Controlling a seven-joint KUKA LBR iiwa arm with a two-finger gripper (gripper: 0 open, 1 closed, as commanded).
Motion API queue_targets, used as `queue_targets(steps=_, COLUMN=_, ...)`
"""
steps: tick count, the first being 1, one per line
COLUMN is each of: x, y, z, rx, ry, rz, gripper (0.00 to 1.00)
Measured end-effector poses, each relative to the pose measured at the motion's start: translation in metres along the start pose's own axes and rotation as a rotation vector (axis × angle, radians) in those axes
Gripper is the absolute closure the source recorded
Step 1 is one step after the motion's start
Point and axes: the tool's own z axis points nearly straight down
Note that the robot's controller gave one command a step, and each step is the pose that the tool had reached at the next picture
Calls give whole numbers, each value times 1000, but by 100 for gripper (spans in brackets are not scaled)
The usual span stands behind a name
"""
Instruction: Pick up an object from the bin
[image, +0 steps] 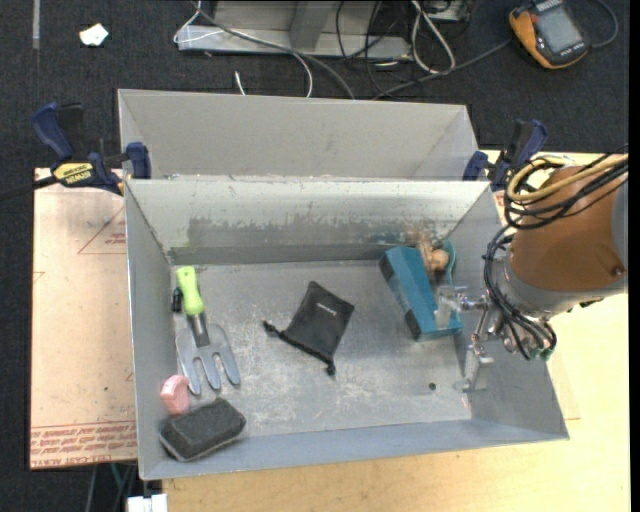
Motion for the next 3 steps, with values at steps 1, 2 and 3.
queue_targets(steps=1, x=-17, y=46, z=5, rx=1, ry=-4, rz=101, gripper=0)
queue_targets(steps=2, x=-20, y=74, z=14, rx=-1, ry=1, rz=-8, gripper=0)
queue_targets(steps=3, x=-49, y=93, z=35, rx=-1, ry=-5, rz=-141, gripper=0)
